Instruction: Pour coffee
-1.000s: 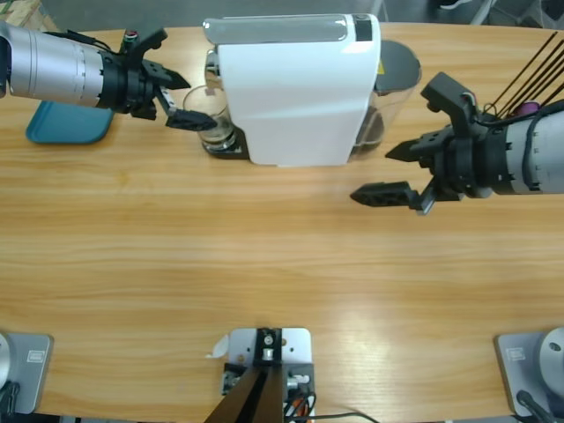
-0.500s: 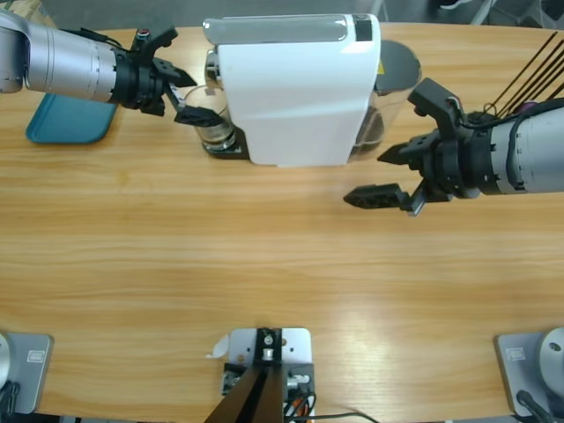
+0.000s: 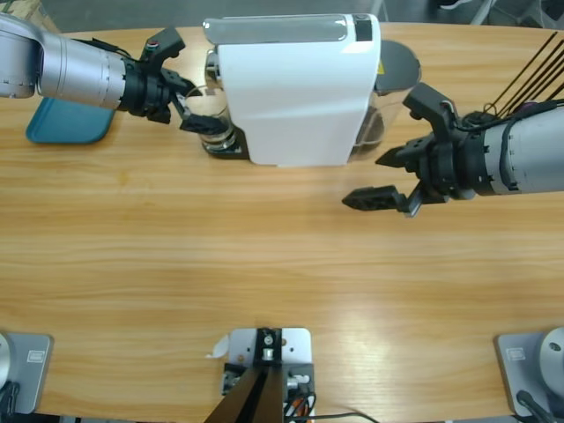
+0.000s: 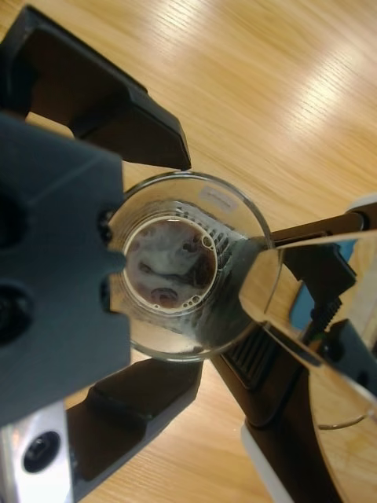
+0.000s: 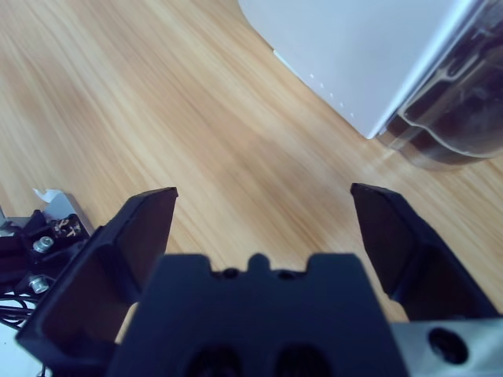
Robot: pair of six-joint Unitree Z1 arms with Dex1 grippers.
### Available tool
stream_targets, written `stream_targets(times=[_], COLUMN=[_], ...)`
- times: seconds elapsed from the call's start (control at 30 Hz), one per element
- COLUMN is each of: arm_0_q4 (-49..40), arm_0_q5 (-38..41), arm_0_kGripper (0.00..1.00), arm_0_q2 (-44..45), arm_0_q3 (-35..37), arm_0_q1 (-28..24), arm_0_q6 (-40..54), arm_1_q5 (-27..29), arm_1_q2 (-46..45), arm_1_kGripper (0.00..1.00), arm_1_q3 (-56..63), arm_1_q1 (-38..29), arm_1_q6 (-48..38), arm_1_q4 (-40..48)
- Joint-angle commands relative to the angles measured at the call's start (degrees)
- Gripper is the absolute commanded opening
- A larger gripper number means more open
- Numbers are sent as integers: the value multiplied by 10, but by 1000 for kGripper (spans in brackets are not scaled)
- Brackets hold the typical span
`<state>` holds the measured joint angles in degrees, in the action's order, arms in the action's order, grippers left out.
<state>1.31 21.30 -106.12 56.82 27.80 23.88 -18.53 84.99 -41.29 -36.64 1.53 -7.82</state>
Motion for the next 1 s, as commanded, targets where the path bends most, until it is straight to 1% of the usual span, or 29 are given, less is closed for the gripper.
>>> stream_targets(times=[0.03, 0.2, 0.3, 0.43, 0.6, 0.73, 0.8, 0.87, 1.0], arm_0_q4=[4, 4, 2, 1, 0, 0, -2, -2, -2], arm_0_q5=[4, 5, 4, 8, 15, 30, 36, 37, 38], arm_0_kGripper=[979, 971, 917, 810, 801, 540, 511, 430, 425], arm_0_q2=[-27, -24, -22, -22, -23, -22, -21, -18, -14], arm_0_q3=[3, 4, 4, 6, 8, 7, 6, 3, -2], arm_0_q1=[-7, -7, -8, -9, -9, -9, -9, -9, -14], arm_0_q6=[5, 2, -3, -22, -44, -44, -44, -43, -39], arm_1_q5=[-9, -10, -10, -13, -15, -15, -15, -14, -14], arm_1_q2=[21, 17, 18, 21, 25, 23, 21, 20, 22], arm_1_kGripper=[1000, 1000, 1000, 1000, 1000, 1000, 1000, 1000, 1000], arm_1_q3=[10, 12, 11, 12, 10, 10, 10, 10, 10], arm_1_q1=[6, 6, 6, 6, 6, 6, 6, 6, 6], arm_1_q6=[7, 7, 7, 7, 7, 7, 7, 7, 7], arm_1_q4=[11, 11, 11, 11, 14, 14, 14, 14, 14])
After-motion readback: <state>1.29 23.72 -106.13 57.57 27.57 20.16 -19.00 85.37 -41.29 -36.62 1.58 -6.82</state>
